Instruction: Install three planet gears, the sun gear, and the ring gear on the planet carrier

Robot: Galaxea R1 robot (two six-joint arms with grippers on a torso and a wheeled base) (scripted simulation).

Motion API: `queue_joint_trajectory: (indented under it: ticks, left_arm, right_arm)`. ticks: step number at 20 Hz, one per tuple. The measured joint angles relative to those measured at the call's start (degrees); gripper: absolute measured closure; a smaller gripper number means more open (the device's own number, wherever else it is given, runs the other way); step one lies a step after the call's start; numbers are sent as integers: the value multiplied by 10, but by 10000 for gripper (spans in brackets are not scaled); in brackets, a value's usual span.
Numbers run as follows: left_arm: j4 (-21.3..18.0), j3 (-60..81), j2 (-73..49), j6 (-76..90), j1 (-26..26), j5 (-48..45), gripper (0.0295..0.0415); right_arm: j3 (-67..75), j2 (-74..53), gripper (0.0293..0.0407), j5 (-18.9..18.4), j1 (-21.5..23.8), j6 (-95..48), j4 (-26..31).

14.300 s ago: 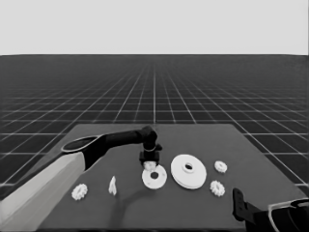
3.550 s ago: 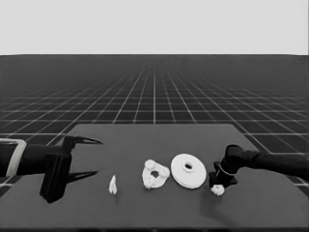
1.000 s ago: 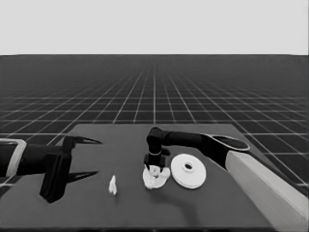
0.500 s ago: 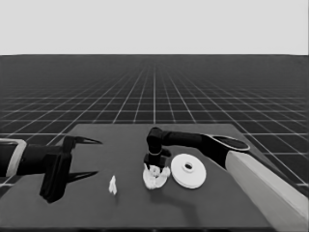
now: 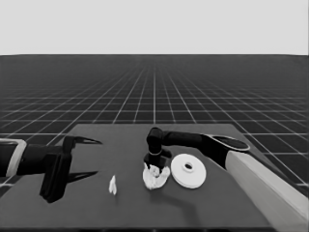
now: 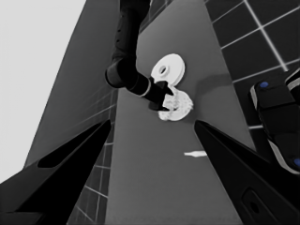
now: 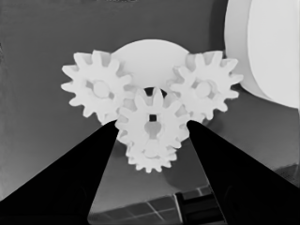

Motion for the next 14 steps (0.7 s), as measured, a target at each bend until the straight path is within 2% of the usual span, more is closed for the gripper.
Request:
queue_joint_trajectory:
  ticks: [14]
  left_arm:
    - [0,0,0,0,0,0,326]
  right_arm:
    - [0,0,390,0,0,84,0]
